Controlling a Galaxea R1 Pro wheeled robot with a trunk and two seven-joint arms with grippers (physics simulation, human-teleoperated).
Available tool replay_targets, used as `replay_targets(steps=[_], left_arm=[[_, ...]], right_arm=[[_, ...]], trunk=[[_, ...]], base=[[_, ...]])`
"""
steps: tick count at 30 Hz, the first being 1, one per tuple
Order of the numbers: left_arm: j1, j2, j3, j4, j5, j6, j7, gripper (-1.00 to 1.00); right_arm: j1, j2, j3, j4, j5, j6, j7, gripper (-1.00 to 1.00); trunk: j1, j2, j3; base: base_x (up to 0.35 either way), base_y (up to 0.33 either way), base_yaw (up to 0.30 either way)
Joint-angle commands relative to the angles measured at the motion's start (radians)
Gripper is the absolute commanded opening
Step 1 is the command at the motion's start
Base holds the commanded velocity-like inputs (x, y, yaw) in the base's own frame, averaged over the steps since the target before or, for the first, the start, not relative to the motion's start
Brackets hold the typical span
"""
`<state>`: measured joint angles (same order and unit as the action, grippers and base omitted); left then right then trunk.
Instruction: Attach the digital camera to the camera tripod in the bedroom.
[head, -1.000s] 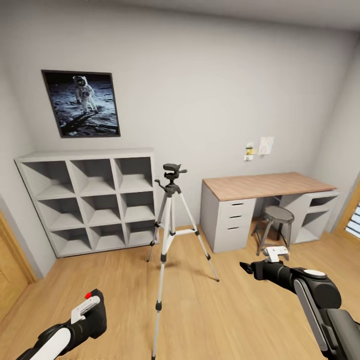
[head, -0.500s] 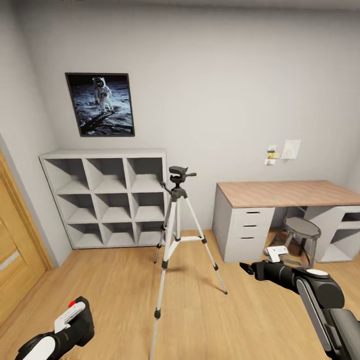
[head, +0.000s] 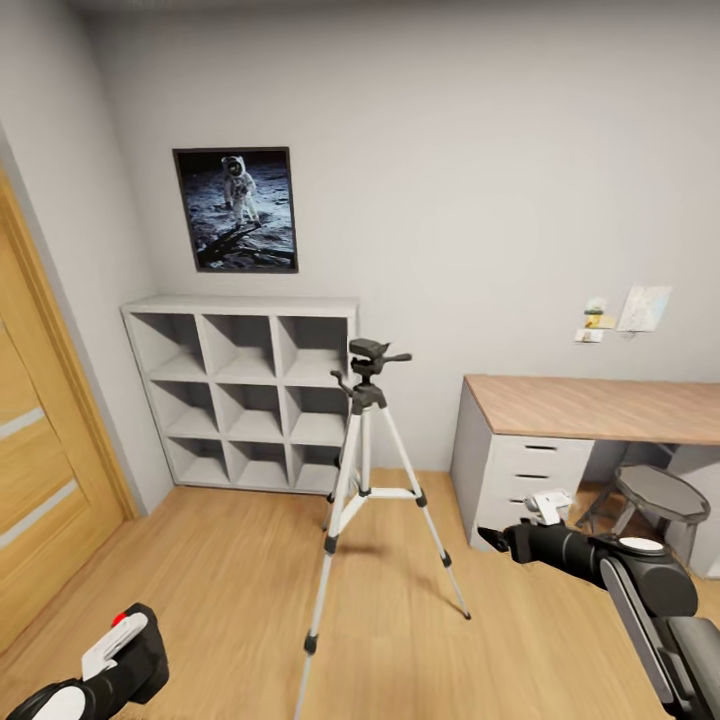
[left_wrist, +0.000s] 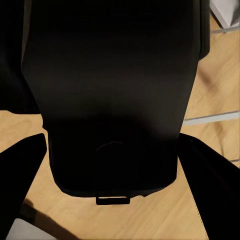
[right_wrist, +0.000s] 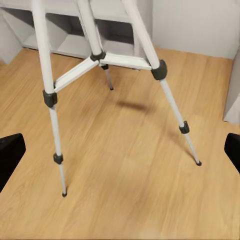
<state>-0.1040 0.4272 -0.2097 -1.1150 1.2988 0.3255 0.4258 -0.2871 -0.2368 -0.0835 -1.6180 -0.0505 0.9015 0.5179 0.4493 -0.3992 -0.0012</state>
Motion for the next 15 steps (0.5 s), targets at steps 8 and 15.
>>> replay_targets(steps=[8, 15], left_arm=[[0.003, 0.004, -0.001, -0.002, 0.007, 0.0, 0.008, -1.0], [0.004, 0.012, 0.001, 0.0, 0.008, 0.0, 0.01, -1.0]], right_arm=[[0.0, -0.002, 0.012, 0.0, -0.005, -0.005, 0.002, 1.0], [0.0, -0.003, 0.015, 0.0, -0.005, -0.007, 0.002, 1.0]], trunk=[[0.001, -0.001, 0.0], [0.001, -0.001, 0.0]], base=[[0.172, -0.306, 0.277], [0.152, -0.307, 0.268]])
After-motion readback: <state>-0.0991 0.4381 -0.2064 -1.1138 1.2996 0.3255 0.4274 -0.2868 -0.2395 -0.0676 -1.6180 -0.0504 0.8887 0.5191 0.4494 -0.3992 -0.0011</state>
